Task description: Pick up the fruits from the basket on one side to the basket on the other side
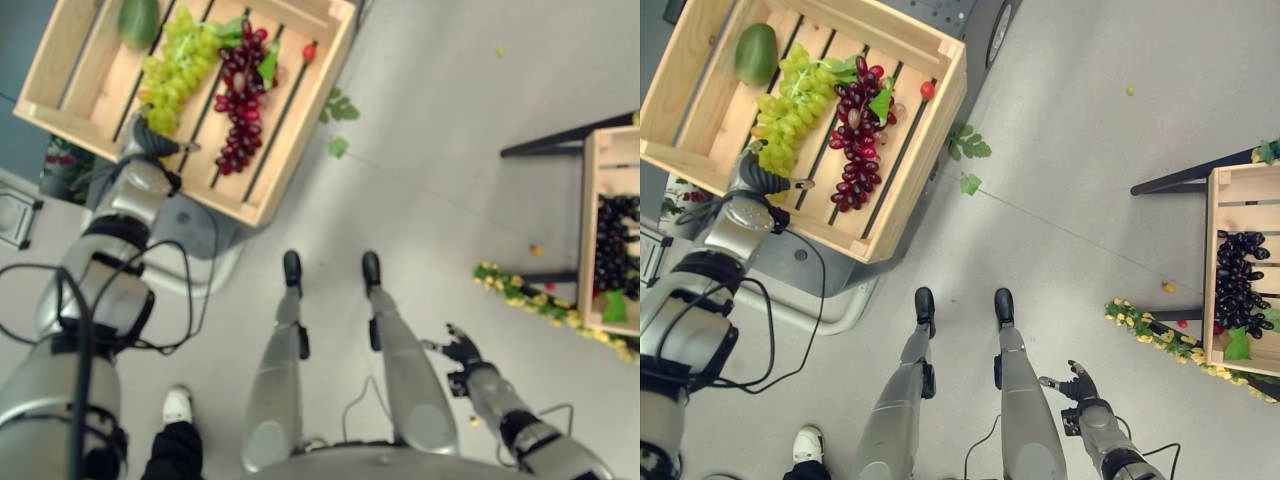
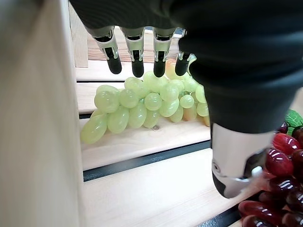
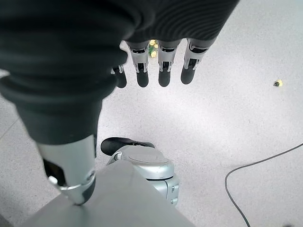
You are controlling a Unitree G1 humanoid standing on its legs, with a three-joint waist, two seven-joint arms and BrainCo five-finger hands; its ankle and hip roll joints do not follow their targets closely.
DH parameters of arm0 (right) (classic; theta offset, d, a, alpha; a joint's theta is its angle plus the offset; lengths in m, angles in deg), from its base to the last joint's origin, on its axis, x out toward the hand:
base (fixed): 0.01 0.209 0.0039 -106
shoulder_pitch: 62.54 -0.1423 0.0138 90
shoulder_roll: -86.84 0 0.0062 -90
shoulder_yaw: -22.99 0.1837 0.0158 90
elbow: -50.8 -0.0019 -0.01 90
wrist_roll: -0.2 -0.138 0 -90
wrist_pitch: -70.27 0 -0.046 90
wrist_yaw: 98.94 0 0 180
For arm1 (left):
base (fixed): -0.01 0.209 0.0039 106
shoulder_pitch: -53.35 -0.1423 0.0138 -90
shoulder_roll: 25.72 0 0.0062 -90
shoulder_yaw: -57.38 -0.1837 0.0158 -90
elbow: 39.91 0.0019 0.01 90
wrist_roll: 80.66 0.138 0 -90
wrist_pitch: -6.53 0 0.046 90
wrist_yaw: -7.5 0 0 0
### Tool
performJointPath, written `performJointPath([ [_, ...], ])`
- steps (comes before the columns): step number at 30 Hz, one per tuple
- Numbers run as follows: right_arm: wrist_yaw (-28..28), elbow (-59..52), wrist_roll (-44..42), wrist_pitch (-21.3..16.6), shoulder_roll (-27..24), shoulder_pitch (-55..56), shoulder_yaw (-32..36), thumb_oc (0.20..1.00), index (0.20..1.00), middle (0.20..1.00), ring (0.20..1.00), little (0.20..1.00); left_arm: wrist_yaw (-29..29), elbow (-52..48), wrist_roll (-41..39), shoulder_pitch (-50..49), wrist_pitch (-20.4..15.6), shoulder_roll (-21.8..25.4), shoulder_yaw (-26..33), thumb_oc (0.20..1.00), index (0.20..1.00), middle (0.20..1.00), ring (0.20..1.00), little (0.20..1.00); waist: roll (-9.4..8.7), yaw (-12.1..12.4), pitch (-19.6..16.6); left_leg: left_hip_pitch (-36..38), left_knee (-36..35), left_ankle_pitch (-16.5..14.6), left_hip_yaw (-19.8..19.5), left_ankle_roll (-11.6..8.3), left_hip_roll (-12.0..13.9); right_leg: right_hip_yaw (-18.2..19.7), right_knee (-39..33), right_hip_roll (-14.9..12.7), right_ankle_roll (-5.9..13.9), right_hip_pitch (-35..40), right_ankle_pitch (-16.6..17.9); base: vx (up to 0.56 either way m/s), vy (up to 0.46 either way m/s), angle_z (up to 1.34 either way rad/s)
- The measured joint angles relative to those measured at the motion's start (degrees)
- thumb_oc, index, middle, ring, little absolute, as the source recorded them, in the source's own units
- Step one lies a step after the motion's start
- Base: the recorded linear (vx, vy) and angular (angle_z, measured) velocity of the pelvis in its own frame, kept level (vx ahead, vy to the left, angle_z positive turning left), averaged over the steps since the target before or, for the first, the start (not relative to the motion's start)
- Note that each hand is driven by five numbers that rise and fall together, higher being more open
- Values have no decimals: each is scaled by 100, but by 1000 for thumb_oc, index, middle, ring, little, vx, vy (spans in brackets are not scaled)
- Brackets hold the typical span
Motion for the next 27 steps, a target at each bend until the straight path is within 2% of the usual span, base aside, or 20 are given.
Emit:
performJointPath([
  [10,20,-267,-49,-108,-73,111,-27,1000,1000,1000,1000,1000,74,-2,1,190,-12,199,186,1000,1000,1000,1000,1000,-3,9,-2,-367,97,20,13,-30,2,59,511,17,-40,-594,-82,-3,-2,-1],
  [27,-22,-418,-52,-129,-235,164,-184,1000,1000,1000,1000,1000,31,-72,-60,286,-213,318,277,1000,1000,1000,1000,1000,-55,13,-3,-662,321,-19,-68,-28,23,-97,504,-5,-6,-759,-55,1,17,1],
])
